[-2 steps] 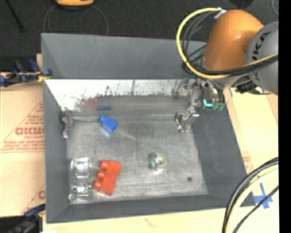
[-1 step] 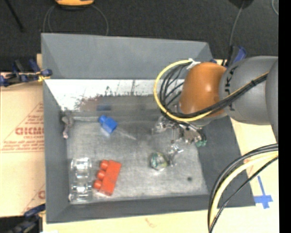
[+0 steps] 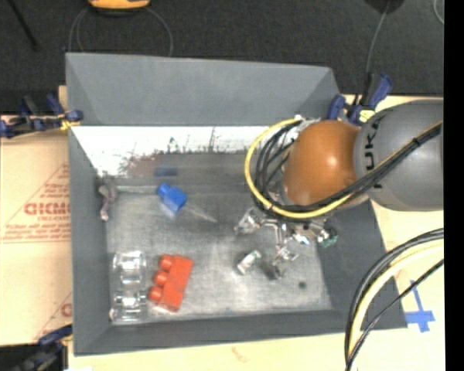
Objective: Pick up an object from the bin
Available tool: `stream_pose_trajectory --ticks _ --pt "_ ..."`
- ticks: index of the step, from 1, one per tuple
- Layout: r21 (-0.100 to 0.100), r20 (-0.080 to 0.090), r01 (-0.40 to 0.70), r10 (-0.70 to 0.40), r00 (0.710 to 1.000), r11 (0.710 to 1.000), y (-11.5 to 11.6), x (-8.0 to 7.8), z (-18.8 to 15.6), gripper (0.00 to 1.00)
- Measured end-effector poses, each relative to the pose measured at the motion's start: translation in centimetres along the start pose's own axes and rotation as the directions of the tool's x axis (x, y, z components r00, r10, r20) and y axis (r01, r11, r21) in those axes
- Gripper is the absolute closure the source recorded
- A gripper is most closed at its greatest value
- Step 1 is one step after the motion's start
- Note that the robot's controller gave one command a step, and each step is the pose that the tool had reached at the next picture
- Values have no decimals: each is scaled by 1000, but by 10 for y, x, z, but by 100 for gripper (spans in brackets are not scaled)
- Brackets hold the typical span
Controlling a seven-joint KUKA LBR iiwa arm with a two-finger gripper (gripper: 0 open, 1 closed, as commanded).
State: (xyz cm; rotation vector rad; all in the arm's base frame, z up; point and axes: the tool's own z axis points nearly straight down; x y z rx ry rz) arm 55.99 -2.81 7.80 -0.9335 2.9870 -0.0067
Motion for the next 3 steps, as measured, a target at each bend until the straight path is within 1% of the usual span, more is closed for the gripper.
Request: stream_pose_trajectory --ticks 1,2,3 --pt "4 4 365 -365 931 931 28 9 3 0" --pt "3 6 365 -365 931 931 29 8 1 100" --pt "-2 0 412 -412 911 911 32 8 -176 100"
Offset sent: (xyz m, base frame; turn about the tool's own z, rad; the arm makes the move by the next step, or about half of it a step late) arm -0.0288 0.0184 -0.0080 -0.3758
